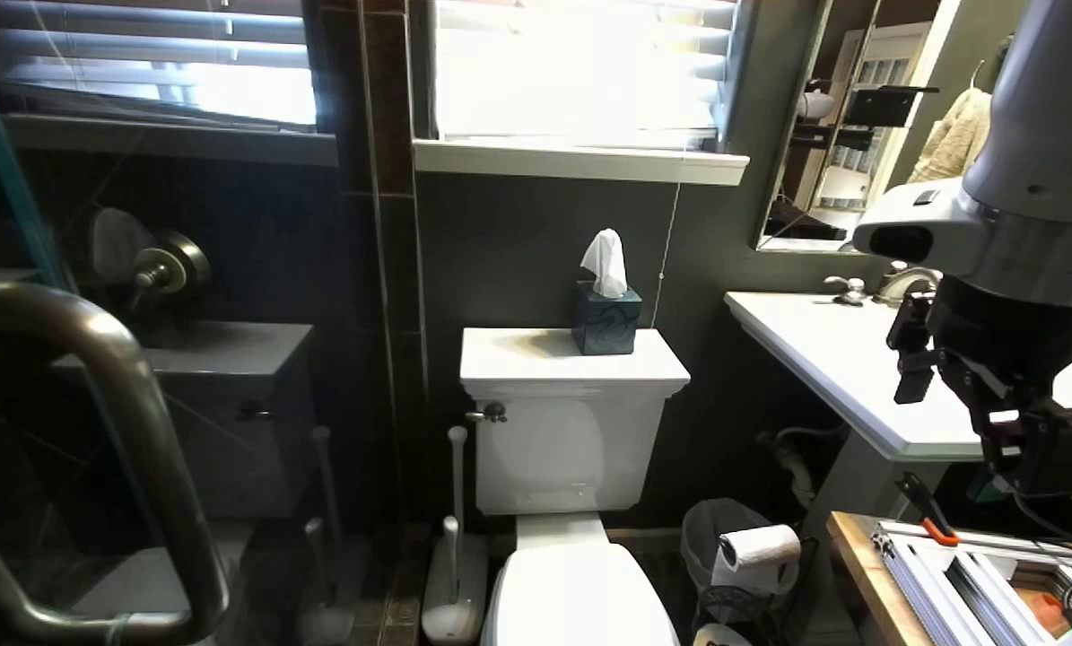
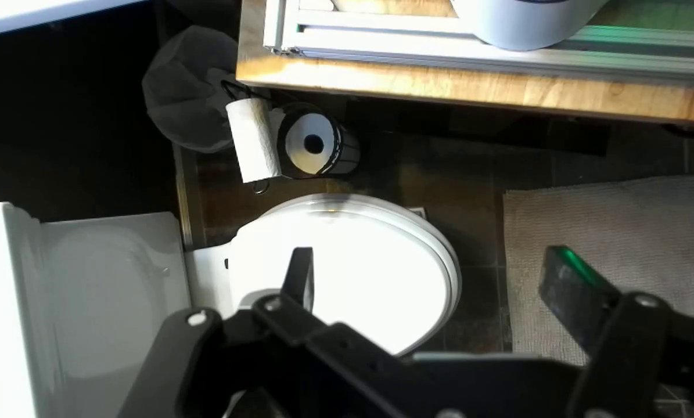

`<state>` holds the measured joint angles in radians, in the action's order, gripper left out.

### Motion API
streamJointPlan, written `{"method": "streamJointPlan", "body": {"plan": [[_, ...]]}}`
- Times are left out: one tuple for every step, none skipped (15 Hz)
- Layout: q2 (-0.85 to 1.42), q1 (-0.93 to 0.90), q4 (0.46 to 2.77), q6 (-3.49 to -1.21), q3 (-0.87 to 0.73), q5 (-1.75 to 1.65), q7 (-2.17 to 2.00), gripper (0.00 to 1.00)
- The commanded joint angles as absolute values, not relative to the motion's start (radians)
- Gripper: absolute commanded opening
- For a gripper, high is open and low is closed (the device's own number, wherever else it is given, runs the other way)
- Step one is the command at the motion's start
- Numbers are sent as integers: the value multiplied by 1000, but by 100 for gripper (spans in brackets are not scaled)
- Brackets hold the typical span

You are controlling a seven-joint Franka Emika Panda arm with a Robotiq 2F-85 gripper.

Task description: Lift up the toilet lid

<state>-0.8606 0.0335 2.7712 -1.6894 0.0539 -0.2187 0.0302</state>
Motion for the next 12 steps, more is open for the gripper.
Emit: {"method": "streamJointPlan", "body": {"plan": [[-859,16,2768,-1684,40,-227,20,100],[-859,16,2768,-1684,40,-227,20,100],[-859,16,2768,-1684,40,-227,20,100],[-859,16,2768,-1684,40,-227,20,100],[-859,16,2768,-1684,40,-227,20,100],[-859,16,2768,-1684,40,-227,20,100],[-841,31,2769,-1714,43,-243,-4,100],[-829,41,2769,-1736,42,-253,-19,100],[-816,55,2769,-1776,36,-271,-33,100],[-805,66,2769,-1812,25,-281,-42,100],[-792,80,2769,-1871,15,-302,-53,100],[-770,98,2770,-1925,1,-318,-62,100]]}}
